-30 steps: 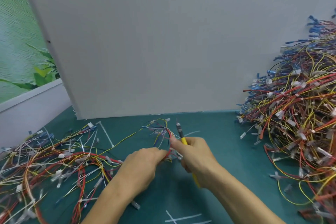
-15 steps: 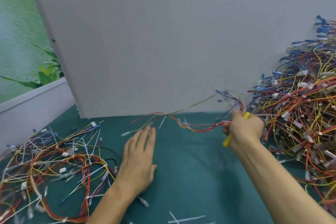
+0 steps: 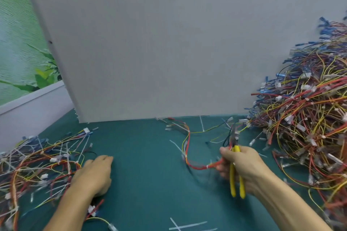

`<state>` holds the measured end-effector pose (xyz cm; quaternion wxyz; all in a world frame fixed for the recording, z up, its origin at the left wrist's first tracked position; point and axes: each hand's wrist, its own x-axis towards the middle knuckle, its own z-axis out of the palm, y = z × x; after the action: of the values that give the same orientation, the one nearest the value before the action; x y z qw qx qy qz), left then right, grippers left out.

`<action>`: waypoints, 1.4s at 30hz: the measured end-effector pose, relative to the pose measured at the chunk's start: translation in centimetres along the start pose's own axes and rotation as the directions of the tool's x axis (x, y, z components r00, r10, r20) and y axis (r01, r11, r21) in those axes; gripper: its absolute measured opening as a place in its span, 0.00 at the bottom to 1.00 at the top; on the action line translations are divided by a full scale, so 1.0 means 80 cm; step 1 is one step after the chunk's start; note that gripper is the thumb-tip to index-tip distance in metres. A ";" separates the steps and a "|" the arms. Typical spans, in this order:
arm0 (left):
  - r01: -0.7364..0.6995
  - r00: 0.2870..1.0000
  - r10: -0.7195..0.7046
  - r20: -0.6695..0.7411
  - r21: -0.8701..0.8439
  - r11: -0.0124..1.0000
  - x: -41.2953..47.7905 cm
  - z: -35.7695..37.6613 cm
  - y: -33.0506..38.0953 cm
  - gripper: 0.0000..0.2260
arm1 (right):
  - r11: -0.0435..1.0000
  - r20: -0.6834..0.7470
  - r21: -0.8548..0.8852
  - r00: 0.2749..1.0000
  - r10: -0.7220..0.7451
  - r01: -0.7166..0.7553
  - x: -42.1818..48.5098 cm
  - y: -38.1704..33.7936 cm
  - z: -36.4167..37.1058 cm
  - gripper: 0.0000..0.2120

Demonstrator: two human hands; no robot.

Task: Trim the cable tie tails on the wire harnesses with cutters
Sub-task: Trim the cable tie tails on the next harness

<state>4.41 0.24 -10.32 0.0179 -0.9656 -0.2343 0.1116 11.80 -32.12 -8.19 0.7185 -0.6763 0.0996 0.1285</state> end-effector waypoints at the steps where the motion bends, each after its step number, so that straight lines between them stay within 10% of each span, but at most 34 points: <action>1: 0.022 1.000 -0.022 0.017 -0.014 1.000 -0.001 -0.004 0.000 0.29 | 0.995 0.061 -0.096 0.998 0.021 -0.015 -0.007 0.000 -0.004 0.09; 6: -0.026 0.981 0.016 -0.191 -0.051 0.998 -0.012 -0.033 0.019 0.24 | 0.669 0.198 -0.726 0.980 -0.021 0.161 -0.031 -0.013 -0.026 0.16; 11: -0.233 0.917 0.111 -0.383 -0.289 0.929 -0.026 -0.055 0.059 0.10 | 0.302 0.050 -0.946 0.970 -0.238 0.123 -0.040 -0.045 -0.038 0.19; 21: -0.095 0.994 0.070 -0.082 -0.370 0.924 0.009 -0.043 0.187 0.20 | 0.343 -0.170 -0.928 0.651 -0.740 0.147 -0.007 -0.098 0.005 0.12; 28: -0.055 0.998 0.041 -0.040 -0.464 0.884 0.022 -0.032 0.211 0.05 | 0.095 -0.033 -0.995 0.919 -0.393 0.005 0.046 -0.062 0.014 0.13; 32: 0.062 0.997 -0.001 0.072 -0.855 0.515 0.030 -0.036 0.186 0.03 | 0.233 -0.113 -0.971 0.954 -0.278 -0.048 0.056 -0.051 -0.019 0.10; 35: 0.109 0.994 0.000 0.110 -0.984 0.142 0.031 -0.053 0.155 0.07 | 0.553 -0.211 -0.833 0.939 -0.272 -0.027 0.066 -0.056 -0.043 0.09; 38: 0.074 0.997 0.027 0.071 -0.981 -0.182 0.023 -0.066 0.137 0.10 | 0.984 -0.289 -0.122 0.944 -0.160 0.129 0.065 -0.062 -0.045 0.08; 42: 0.062 0.997 -0.027 0.077 -0.932 -0.357 0.025 -0.058 0.127 0.09 | 0.904 -0.240 0.410 0.970 -0.022 0.122 0.057 -0.048 -0.031 0.12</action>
<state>11.78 -7.82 -7.12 -0.7823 -0.5518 -0.2628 -0.1201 17.45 -34.58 -6.14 0.8353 -0.5187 0.1821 -0.0022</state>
